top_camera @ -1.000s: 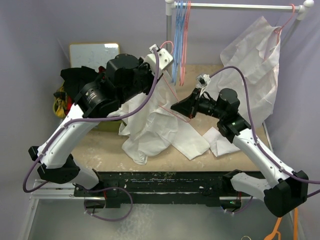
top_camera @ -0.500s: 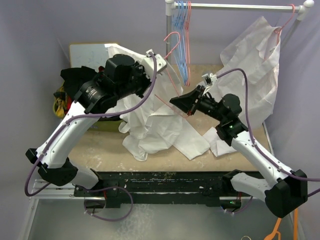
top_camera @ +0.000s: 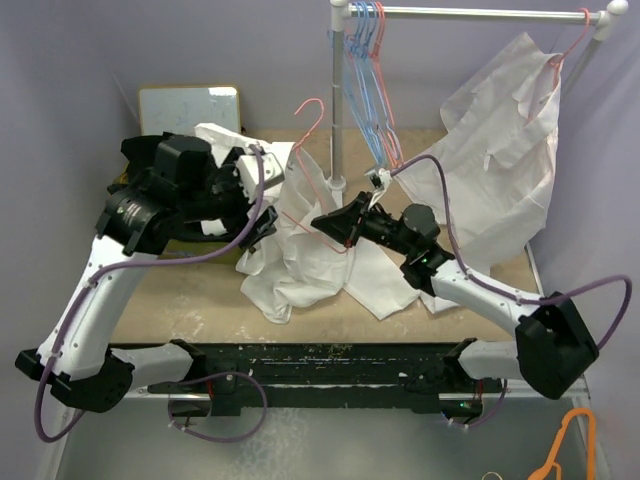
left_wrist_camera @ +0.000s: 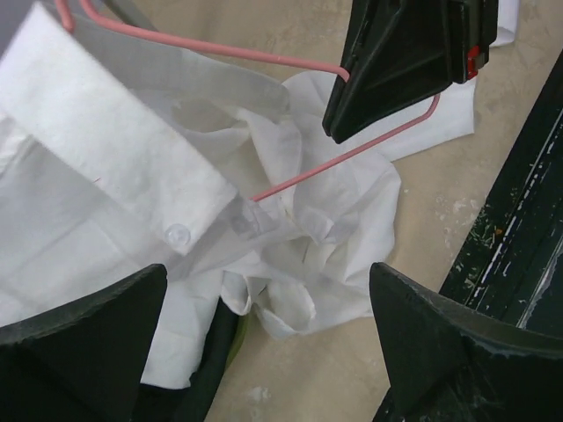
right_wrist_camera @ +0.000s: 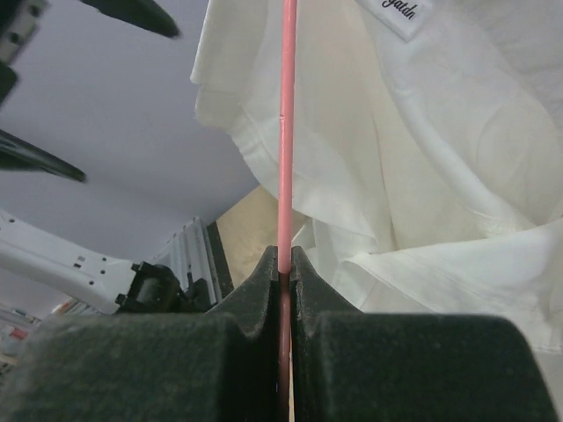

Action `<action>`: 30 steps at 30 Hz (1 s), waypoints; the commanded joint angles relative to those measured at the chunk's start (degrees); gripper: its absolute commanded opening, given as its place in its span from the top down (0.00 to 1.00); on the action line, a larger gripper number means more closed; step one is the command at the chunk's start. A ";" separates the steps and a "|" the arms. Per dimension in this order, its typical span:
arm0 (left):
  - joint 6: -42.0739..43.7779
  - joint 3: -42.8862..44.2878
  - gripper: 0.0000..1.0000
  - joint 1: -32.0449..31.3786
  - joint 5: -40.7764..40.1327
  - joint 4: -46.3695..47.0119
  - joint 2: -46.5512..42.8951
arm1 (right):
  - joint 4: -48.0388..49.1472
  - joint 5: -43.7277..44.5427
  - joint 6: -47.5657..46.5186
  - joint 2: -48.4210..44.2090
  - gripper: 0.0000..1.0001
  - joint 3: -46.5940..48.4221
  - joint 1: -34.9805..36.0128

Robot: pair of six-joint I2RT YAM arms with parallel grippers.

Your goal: Place the shirt on the hanger

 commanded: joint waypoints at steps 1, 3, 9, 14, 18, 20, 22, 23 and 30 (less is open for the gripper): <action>6.19 4.87 0.00 3.23 1.93 -0.84 -2.65 | 10.74 0.61 -0.97 3.52 1.00 0.16 0.30; 8.21 9.06 0.00 3.34 1.45 -1.61 -0.42 | 11.24 -0.82 -1.83 5.53 1.00 0.20 0.39; 14.97 24.45 0.00 12.54 18.08 -8.80 10.71 | 10.70 -4.39 -7.91 8.74 1.00 -0.71 0.39; 24.73 43.87 0.00 24.67 35.47 -28.51 26.01 | 13.28 -6.25 -9.81 8.22 1.00 -2.68 0.40; 26.95 41.75 0.00 24.71 37.59 -26.02 26.99 | 13.08 -7.75 -10.64 7.87 1.00 -2.81 0.36; 27.53 42.46 0.00 24.70 38.65 -26.16 28.53 | 12.16 -7.93 -11.63 7.58 1.00 -2.69 0.36; 29.03 43.59 0.00 24.65 40.52 -27.89 30.50 | 11.51 -7.89 -12.50 7.40 1.00 -2.60 0.40; 29.25 43.88 0.00 24.55 41.46 -28.52 31.25 | 11.04 -7.88 -12.87 7.40 1.00 -2.44 0.38; 33.13 42.35 0.00 24.48 39.58 -28.34 33.69 | 9.33 -7.95 -13.96 8.71 1.00 -1.39 0.38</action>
